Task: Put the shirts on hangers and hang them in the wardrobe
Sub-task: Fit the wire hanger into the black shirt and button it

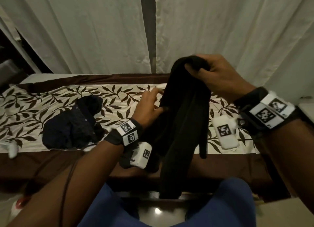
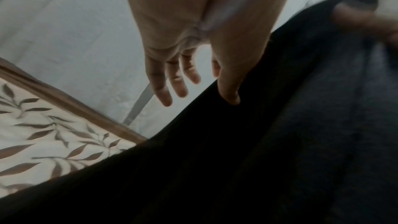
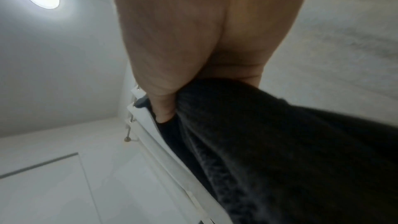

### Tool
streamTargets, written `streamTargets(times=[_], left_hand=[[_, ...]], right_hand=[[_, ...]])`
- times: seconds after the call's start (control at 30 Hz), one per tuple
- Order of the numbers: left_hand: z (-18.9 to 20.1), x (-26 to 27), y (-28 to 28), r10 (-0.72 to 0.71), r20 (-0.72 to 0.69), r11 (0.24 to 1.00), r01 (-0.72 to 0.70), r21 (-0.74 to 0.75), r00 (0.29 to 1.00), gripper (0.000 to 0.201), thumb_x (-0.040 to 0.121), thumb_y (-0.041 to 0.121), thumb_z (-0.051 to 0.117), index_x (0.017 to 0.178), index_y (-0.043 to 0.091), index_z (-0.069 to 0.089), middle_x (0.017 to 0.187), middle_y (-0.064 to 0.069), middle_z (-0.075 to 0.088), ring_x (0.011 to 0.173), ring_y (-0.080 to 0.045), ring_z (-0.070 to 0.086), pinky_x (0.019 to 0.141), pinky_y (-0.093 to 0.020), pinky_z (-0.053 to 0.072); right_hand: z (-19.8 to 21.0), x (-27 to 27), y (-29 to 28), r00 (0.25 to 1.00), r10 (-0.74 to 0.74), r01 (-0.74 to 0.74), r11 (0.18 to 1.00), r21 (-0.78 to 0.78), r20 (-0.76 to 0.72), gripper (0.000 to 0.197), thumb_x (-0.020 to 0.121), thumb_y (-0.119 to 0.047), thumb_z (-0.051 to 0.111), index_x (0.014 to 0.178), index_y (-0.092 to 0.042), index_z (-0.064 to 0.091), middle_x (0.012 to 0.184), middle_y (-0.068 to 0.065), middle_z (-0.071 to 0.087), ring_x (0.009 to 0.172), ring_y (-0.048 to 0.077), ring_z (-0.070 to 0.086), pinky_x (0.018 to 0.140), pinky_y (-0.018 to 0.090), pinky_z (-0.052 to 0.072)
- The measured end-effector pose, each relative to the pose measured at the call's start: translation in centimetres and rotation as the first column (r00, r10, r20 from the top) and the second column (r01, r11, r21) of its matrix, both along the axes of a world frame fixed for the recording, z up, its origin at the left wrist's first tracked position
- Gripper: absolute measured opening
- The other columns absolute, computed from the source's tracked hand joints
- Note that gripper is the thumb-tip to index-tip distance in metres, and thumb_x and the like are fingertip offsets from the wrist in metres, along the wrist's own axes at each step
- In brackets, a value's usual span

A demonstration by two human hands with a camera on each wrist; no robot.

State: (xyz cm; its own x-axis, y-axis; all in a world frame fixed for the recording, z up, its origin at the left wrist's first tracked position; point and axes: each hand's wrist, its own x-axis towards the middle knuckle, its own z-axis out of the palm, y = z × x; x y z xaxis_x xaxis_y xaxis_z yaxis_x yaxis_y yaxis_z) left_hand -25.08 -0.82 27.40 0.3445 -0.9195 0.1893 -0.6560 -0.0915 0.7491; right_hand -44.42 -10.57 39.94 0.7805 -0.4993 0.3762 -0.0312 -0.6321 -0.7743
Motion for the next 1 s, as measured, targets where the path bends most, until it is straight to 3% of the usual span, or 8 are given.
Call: streamTargets(times=[0.1,0.23,0.4,0.57,0.67,0.8,0.9,1.0], left_hand=[[-3.7,1.1,0.0,-0.035,0.118,0.983,0.012,0.185,0.992,0.030,0.089,0.013,0.068,0.119,0.011,0.064,0.122,-0.008,0.056,0.108,-0.022,0.057,0.088,-0.033,0.049],[-3.6,2.9,1.4,0.136,-0.027,0.958,-0.124,0.260,0.990,0.010,0.095,0.019,0.061,0.098,0.023,0.070,0.088,-0.002,0.070,0.088,-0.025,0.068,0.068,-0.031,0.048],[6.2,9.1,0.7,0.528,0.416,0.837,-0.536,-0.111,0.740,0.034,0.086,0.024,0.057,0.118,0.026,0.070,0.112,-0.015,0.070,0.105,-0.041,0.063,0.084,-0.044,0.051],[13.0,12.6,-0.1,0.358,0.626,0.863,-0.502,0.061,0.692,0.031,0.080,0.011,0.056,0.107,0.010,0.071,0.105,-0.025,0.068,0.097,-0.045,0.065,0.081,-0.047,0.054],[13.2,13.0,0.7,0.509,0.459,0.802,-0.594,0.054,0.729,0.030,0.081,0.008,0.050,0.104,-0.002,0.067,0.105,-0.030,0.065,0.100,-0.048,0.062,0.085,-0.045,0.051],[13.1,11.2,1.9,0.389,-0.177,0.921,-0.386,0.056,0.904,0.025,0.083,-0.003,0.051,0.091,0.012,0.069,0.081,-0.013,0.066,0.081,-0.031,0.065,0.063,-0.030,0.052],[14.2,9.8,3.8,0.216,-0.459,0.976,-0.188,0.106,0.862,0.018,0.086,-0.005,0.061,0.091,0.013,0.065,0.082,-0.008,0.065,0.069,-0.020,0.058,0.052,-0.025,0.056],[15.6,9.2,6.4,0.087,-0.577,0.994,-0.028,0.109,0.812,0.044,0.062,0.012,0.079,0.104,0.005,0.065,0.091,-0.007,0.072,0.075,-0.016,0.071,0.064,-0.024,0.060]], right_hand=[[2.2,-1.2,0.0,0.978,-0.033,0.020,0.998,0.060,0.207,0.019,0.100,-0.015,0.055,0.102,-0.028,0.069,0.089,-0.018,0.072,0.089,0.003,0.066,0.081,0.021,0.052],[4.0,-3.5,-2.3,0.946,-0.188,0.182,0.982,0.049,0.263,0.014,0.102,-0.020,0.054,0.093,-0.021,0.065,0.078,-0.019,0.070,0.078,-0.001,0.065,0.074,0.020,0.050],[2.7,-5.7,-8.3,0.833,-0.526,0.514,0.850,0.115,0.168,0.026,0.086,-0.045,0.063,0.080,-0.020,0.063,0.073,-0.001,0.054,0.072,0.015,0.052,0.064,0.034,0.039],[3.0,-6.1,-10.2,0.700,-0.661,0.627,0.750,0.211,0.270,0.029,0.082,-0.046,0.063,0.065,-0.023,0.054,0.071,-0.001,0.045,0.070,0.015,0.044,0.062,0.035,0.034],[2.5,-6.3,-10.4,0.729,-0.650,0.617,0.760,0.205,0.216,0.019,0.083,-0.039,0.062,0.079,-0.021,0.066,0.080,0.006,0.053,0.076,0.018,0.051,0.066,0.035,0.040],[2.8,-7.1,-9.5,0.745,-0.646,0.604,0.759,0.242,0.169,0.027,0.087,-0.030,0.056,0.102,-0.012,0.069,0.074,-0.007,0.059,0.068,0.009,0.056,0.065,0.026,0.047],[3.3,-8.2,-8.8,0.779,-0.610,0.537,0.767,0.350,0.142,0.006,0.087,-0.024,0.056,0.088,-0.024,0.062,0.065,-0.017,0.066,0.061,-0.002,0.062,0.061,0.018,0.054],[3.6,-9.9,-8.2,0.810,-0.555,0.453,0.797,0.401,0.188,0.020,0.081,-0.018,0.055,0.092,-0.025,0.069,0.078,-0.014,0.071,0.072,0.000,0.067,0.062,0.017,0.056]])
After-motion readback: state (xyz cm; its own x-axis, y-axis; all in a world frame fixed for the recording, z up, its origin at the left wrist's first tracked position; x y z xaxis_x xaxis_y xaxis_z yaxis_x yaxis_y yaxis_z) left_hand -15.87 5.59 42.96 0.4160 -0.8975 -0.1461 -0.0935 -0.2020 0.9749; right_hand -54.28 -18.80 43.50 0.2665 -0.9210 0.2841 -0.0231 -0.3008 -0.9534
